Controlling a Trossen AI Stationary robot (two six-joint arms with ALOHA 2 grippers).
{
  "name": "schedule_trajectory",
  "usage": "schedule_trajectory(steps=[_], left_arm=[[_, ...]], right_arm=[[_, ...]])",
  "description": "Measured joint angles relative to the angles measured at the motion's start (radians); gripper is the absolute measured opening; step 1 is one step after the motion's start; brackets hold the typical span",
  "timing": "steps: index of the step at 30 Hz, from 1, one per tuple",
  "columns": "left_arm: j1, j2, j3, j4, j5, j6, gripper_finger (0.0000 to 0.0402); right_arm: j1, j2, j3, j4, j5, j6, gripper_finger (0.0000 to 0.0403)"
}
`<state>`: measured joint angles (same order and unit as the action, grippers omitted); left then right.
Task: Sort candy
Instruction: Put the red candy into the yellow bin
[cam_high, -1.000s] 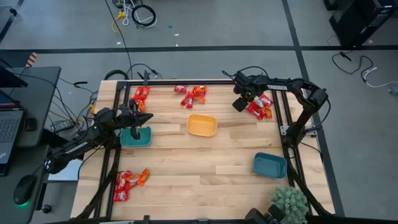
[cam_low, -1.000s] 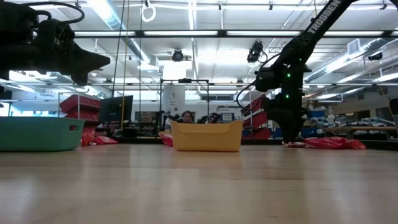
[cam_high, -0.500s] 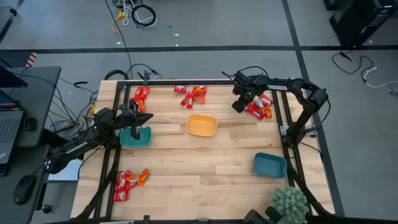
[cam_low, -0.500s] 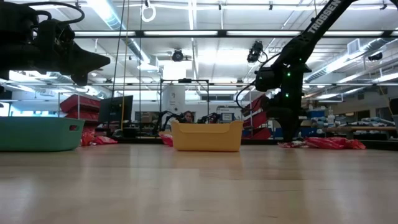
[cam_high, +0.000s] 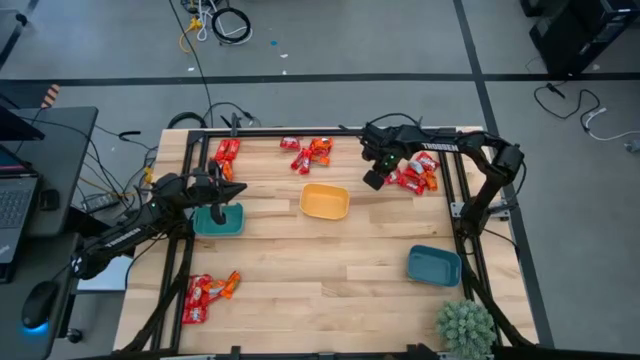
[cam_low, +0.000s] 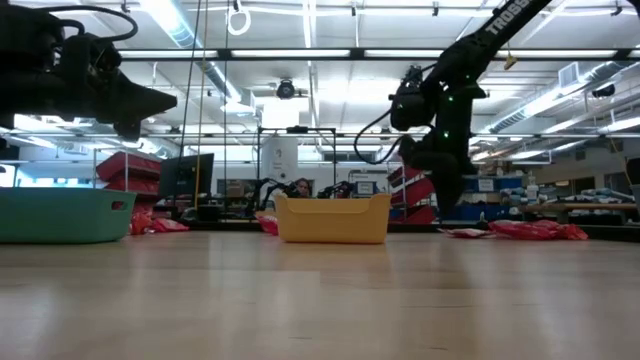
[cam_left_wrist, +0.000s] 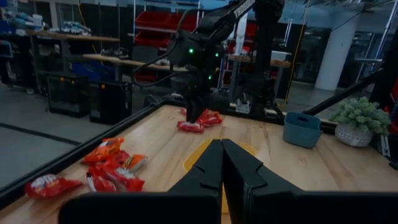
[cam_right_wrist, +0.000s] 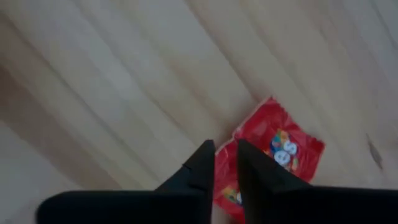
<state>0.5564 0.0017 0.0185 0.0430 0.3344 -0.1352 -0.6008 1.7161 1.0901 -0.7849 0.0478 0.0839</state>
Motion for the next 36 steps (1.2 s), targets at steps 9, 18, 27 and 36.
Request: schedule_trajectory(steps=[9,18,27,36], left_arm=[[0.0,0.0,0.0,-0.01,0.0,0.0,0.0008],[0.0,0.0,0.0,-0.011,0.0,0.0,0.0008],[0.0,0.003,0.0,-0.009,0.028,0.0,0.0008],[-0.002,0.099,-0.001,0.116,0.099,-0.001,0.0008]], right_arm=[[-0.021,0.0,-0.001,-0.006,0.028,0.173,0.0198],[-0.06,0.0,-0.055,0.017,0.105,0.236,0.0305],[-0.075,-0.004,-0.155,0.112,0.079,0.248,0.0292],[-0.054,0.0,-0.129,0.128,0.045,0.209,0.0093]])
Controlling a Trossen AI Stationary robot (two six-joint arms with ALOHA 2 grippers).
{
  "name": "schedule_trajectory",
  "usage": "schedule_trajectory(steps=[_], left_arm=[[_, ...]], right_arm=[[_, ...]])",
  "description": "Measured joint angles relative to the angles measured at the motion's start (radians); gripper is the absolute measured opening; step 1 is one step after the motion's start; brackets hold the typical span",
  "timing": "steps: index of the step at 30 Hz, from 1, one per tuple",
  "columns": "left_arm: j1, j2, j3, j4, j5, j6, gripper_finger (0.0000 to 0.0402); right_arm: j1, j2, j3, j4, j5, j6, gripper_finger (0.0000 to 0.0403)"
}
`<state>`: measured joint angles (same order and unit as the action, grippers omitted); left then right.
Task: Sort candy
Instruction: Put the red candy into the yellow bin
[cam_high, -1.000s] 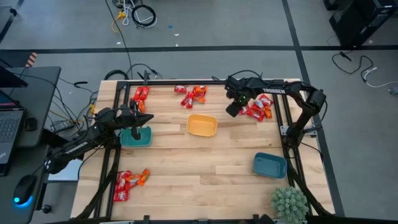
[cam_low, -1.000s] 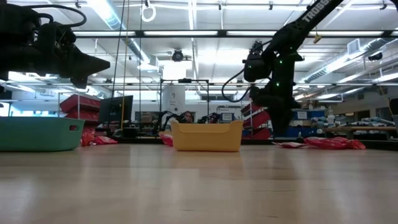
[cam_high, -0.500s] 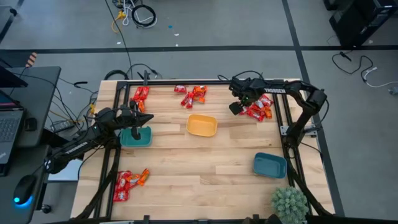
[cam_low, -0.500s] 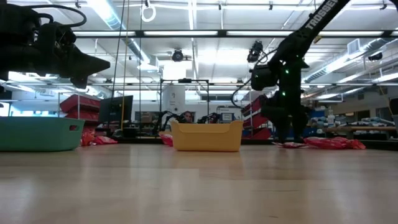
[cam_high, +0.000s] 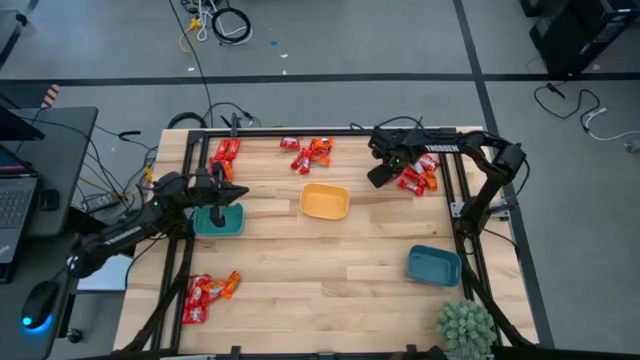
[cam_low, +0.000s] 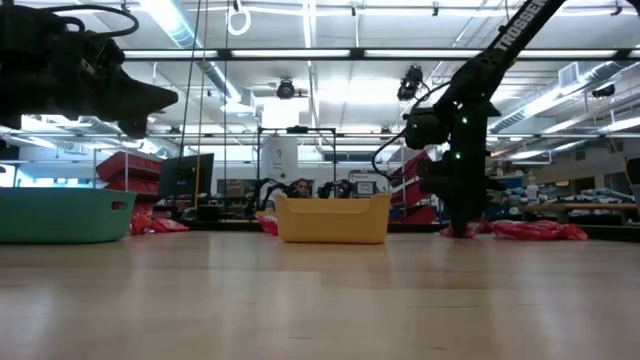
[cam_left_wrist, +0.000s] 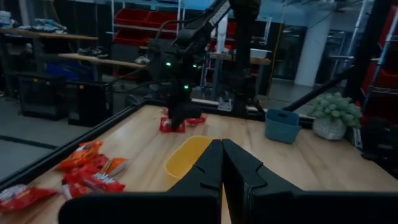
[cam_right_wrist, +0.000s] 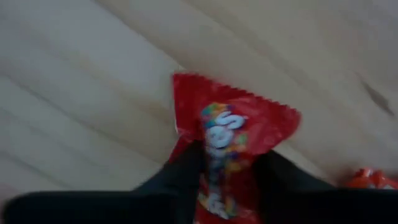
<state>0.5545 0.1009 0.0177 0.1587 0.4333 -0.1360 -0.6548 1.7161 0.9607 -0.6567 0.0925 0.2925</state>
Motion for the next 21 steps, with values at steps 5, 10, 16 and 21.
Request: schedule_trajectory(steps=[5,10,16,21], left_arm=[[0.0,0.099,0.0,0.1,0.029,-0.005,0.0008],[0.0,0.189,0.0,0.169,0.028,-0.006,0.0008],[0.0,0.262,0.0,0.252,0.025,-0.007,0.0008],[0.0,0.294,0.0,0.268,0.025,-0.007,0.0008]], right_arm=[[0.054,-0.018,0.111,-0.072,-0.008,-0.05,0.0018],[0.162,-0.026,0.255,-0.125,-0.024,-0.062,0.0038],[0.336,-0.026,0.362,-0.062,-0.076,-0.087,0.0012],[0.441,0.002,0.38,0.056,-0.135,-0.092,0.002]])
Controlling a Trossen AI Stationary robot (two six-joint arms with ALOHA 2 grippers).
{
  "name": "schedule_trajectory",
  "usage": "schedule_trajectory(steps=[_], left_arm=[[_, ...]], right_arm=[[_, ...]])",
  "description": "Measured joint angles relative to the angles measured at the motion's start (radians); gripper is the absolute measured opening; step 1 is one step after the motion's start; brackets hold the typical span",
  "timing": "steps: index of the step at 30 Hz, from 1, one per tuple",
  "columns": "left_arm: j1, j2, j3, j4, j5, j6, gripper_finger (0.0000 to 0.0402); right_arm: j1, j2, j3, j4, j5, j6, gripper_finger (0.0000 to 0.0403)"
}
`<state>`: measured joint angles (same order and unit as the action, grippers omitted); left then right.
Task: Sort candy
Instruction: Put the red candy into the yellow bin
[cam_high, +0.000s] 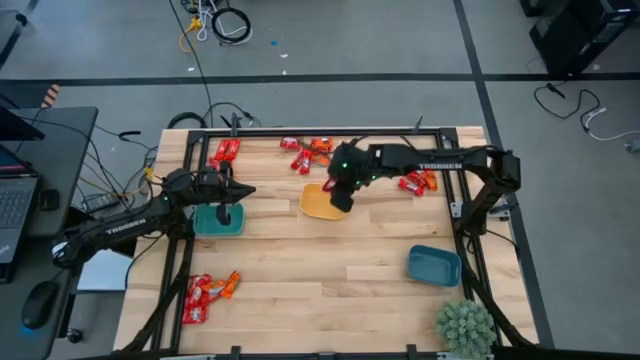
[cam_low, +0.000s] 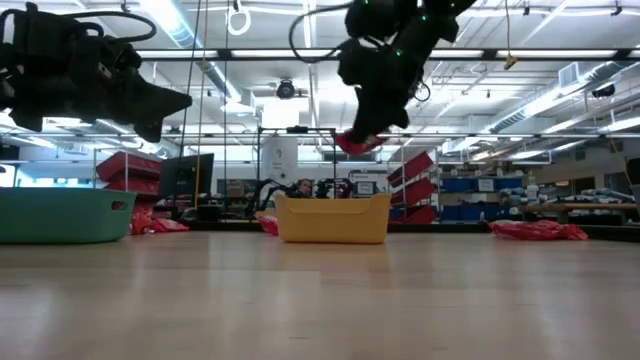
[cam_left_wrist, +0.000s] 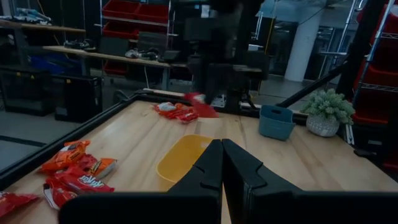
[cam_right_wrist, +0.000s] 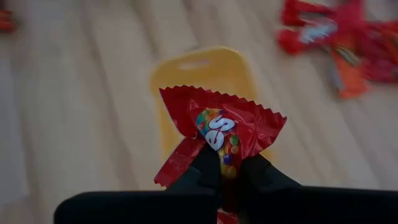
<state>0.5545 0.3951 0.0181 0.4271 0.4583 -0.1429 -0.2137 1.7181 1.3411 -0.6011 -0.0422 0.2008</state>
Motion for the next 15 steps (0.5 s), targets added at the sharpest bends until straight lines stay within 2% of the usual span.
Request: schedule_trajectory(steps=[6,15], left_arm=[[0.0,0.026,0.0,0.017,-0.001,0.004,0.0008],[0.0,0.038,0.0,0.033,-0.001,0.006,0.0008]], right_arm=[[0.023,0.101,0.027,0.044,-0.007,-0.051,0.0013],[0.019,0.304,0.197,-0.097,-0.02,-0.188,0.0013]])
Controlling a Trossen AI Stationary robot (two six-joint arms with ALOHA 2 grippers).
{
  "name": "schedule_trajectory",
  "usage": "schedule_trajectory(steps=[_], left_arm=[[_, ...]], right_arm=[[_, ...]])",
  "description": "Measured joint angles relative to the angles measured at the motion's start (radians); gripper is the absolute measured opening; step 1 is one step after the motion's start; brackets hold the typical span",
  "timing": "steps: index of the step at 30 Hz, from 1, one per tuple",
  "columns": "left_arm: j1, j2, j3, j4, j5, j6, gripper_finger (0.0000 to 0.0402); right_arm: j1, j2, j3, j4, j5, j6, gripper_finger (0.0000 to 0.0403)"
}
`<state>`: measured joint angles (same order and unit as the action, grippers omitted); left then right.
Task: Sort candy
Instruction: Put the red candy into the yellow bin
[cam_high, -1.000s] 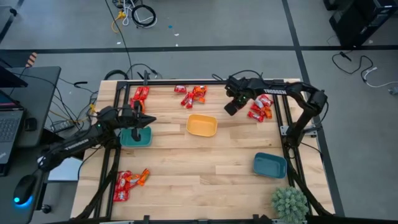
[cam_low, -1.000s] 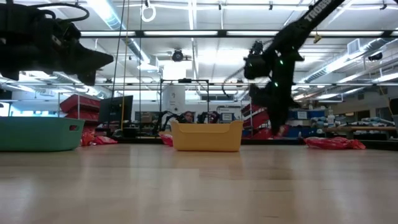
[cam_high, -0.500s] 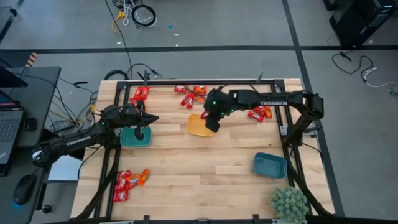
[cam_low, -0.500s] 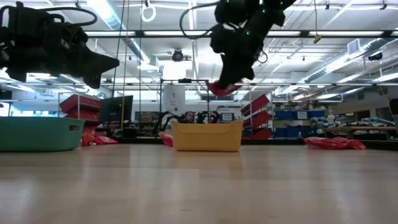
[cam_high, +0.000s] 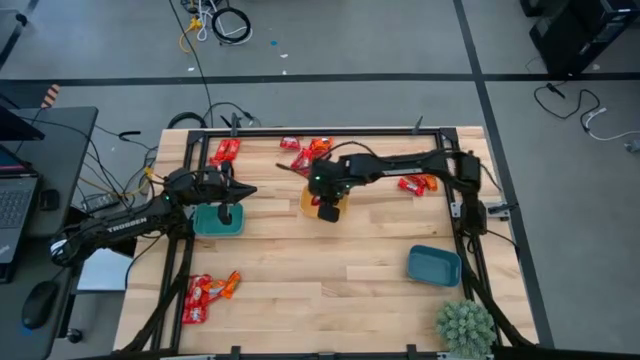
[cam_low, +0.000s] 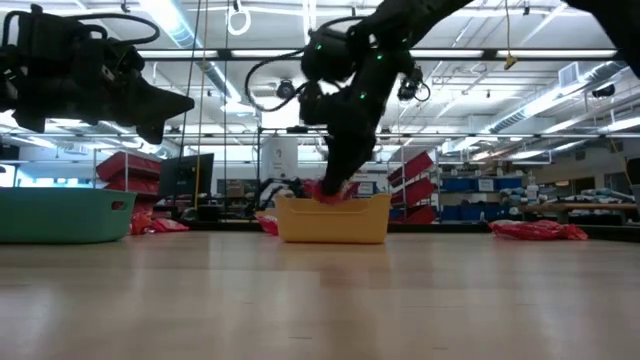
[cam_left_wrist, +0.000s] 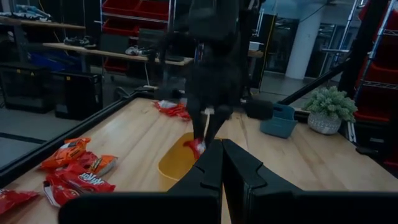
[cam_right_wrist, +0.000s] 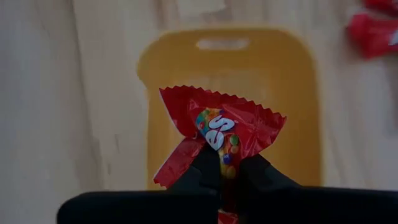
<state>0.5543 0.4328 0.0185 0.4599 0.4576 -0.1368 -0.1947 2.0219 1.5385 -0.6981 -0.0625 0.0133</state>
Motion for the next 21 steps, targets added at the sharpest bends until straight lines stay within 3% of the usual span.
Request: schedule_trajectory(steps=[12,21], left_arm=[[0.0,0.0,0.0,-0.007,0.0,0.005,0.0008],[0.0,0.0,0.0,-0.002,-0.017,0.005,0.0008]], right_arm=[[-0.006,0.121,0.051,-0.054,-0.008,-0.026,0.0027],[0.011,0.105,0.048,-0.053,0.041,-0.017,0.011]])
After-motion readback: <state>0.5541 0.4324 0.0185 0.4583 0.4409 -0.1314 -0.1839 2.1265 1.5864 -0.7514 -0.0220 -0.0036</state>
